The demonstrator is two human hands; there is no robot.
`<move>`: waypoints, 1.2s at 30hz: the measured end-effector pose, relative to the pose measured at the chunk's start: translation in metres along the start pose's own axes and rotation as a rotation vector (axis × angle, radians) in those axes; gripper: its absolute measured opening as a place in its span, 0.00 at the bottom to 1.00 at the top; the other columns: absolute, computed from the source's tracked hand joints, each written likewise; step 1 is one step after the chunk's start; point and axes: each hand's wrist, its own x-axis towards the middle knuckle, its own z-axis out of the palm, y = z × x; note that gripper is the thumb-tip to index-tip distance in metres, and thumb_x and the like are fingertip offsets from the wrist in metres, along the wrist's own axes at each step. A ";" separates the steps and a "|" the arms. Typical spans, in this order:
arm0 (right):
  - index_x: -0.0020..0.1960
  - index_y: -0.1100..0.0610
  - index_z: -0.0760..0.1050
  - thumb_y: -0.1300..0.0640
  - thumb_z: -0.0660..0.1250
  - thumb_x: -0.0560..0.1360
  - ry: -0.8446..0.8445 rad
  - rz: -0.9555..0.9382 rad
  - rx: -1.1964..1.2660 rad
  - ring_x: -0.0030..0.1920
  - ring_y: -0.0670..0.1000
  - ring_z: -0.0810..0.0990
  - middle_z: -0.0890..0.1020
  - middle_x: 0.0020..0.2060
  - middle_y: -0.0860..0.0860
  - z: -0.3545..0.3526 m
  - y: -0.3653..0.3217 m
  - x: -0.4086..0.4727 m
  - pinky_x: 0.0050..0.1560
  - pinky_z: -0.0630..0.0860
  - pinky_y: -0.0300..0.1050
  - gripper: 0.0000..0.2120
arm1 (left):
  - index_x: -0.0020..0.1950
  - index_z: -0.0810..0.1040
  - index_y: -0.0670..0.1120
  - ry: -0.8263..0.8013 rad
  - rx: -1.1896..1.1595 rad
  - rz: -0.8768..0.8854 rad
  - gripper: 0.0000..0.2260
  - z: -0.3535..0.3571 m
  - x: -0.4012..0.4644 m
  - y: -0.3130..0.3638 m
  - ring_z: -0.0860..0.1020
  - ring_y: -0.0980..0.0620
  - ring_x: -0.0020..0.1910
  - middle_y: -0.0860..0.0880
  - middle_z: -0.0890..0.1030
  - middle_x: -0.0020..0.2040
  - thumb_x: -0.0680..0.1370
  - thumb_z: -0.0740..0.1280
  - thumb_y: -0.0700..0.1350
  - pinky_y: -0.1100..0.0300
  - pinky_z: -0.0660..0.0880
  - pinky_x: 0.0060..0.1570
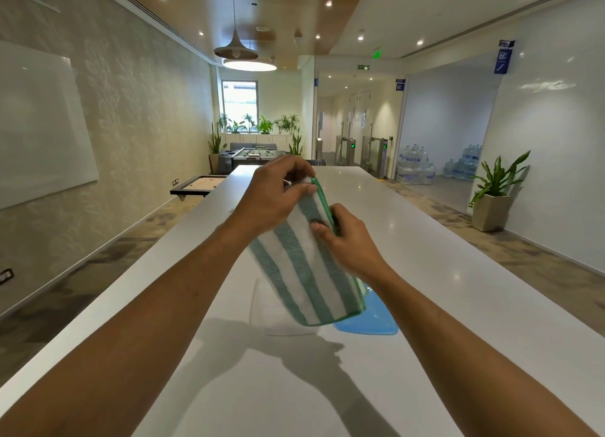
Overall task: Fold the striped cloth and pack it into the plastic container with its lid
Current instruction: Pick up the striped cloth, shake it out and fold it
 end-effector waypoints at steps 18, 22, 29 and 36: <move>0.57 0.55 0.75 0.50 0.65 0.79 0.118 0.378 0.636 0.46 0.54 0.85 0.84 0.50 0.55 0.006 0.014 0.009 0.40 0.82 0.46 0.11 | 0.66 0.77 0.42 -0.170 -1.096 -0.869 0.24 0.036 -0.092 -0.059 0.80 0.39 0.58 0.39 0.82 0.60 0.71 0.73 0.48 0.47 0.79 0.53; 0.60 0.62 0.75 0.53 0.64 0.80 0.114 0.601 0.658 0.42 0.55 0.85 0.85 0.48 0.58 0.007 0.028 0.006 0.36 0.82 0.47 0.14 | 0.62 0.77 0.43 -0.095 -0.874 -0.914 0.20 0.030 -0.086 -0.067 0.83 0.42 0.51 0.42 0.85 0.52 0.72 0.74 0.44 0.49 0.81 0.45; 0.63 0.61 0.72 0.71 0.73 0.67 -0.255 0.637 0.887 0.56 0.63 0.82 0.83 0.56 0.61 0.001 0.046 -0.004 0.54 0.80 0.60 0.27 | 0.61 0.76 0.50 -0.121 -0.741 -0.852 0.16 0.023 -0.085 -0.081 0.84 0.45 0.50 0.48 0.86 0.49 0.75 0.72 0.46 0.51 0.82 0.43; 0.52 0.60 0.81 0.78 0.67 0.69 -0.141 0.435 0.671 0.50 0.60 0.83 0.85 0.48 0.58 0.003 0.052 -0.005 0.52 0.81 0.55 0.18 | 0.68 0.72 0.49 -0.289 -0.778 -0.640 0.26 -0.002 -0.086 -0.096 0.79 0.40 0.61 0.43 0.81 0.61 0.72 0.72 0.33 0.41 0.79 0.54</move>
